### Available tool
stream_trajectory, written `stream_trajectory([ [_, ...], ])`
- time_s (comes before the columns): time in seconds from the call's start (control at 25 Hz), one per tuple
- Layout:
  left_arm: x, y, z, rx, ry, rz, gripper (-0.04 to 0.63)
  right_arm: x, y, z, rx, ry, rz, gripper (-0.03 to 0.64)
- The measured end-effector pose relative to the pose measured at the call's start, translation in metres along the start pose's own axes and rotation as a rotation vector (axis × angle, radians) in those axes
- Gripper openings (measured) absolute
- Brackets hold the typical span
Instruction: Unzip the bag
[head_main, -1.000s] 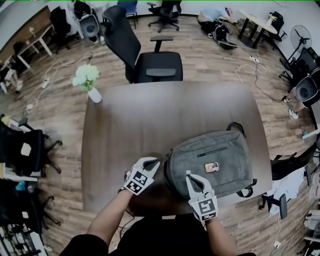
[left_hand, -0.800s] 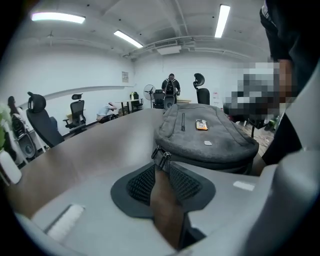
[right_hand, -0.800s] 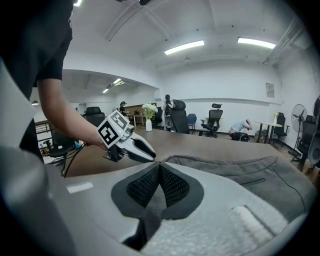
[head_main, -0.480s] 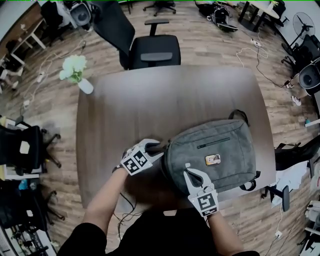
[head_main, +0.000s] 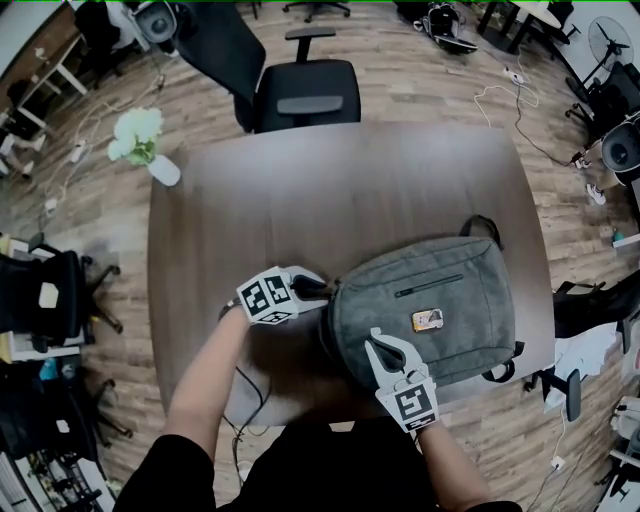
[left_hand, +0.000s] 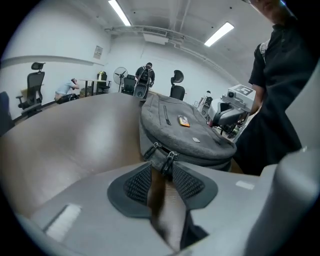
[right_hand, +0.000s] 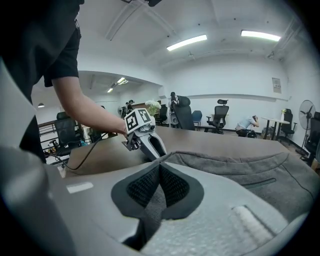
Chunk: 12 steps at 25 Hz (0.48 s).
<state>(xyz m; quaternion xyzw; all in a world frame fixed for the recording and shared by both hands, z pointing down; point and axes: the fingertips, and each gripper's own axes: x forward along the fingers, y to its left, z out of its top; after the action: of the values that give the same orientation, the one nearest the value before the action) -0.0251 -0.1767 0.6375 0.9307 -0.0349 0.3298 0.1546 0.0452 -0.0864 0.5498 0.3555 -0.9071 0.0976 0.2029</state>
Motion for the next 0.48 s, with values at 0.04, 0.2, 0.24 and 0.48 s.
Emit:
stream_trajectory([
  [0.04,0.0008,0.0004,0.0004,-0.004,0.004,-0.022,0.146,0.0012,-0.0005,0.0,0.0,0.001,0.002,0.003],
  [0.2,0.0053,-0.0042,-0.0035,-0.012,0.056,-0.108,0.115,0.004,-0.0027,-0.0015,0.004,0.004,0.011,0.003],
  [0.24,0.0071,-0.0056,-0.0056,-0.009,0.074,-0.122,0.095,0.0047,-0.0033,-0.0018,0.006,0.004,0.013,0.003],
  [0.48,0.0084,-0.008,-0.0056,-0.009,0.093,-0.163,0.08,0.0103,-0.005,-0.0008,0.011,0.005,0.024,0.003],
])
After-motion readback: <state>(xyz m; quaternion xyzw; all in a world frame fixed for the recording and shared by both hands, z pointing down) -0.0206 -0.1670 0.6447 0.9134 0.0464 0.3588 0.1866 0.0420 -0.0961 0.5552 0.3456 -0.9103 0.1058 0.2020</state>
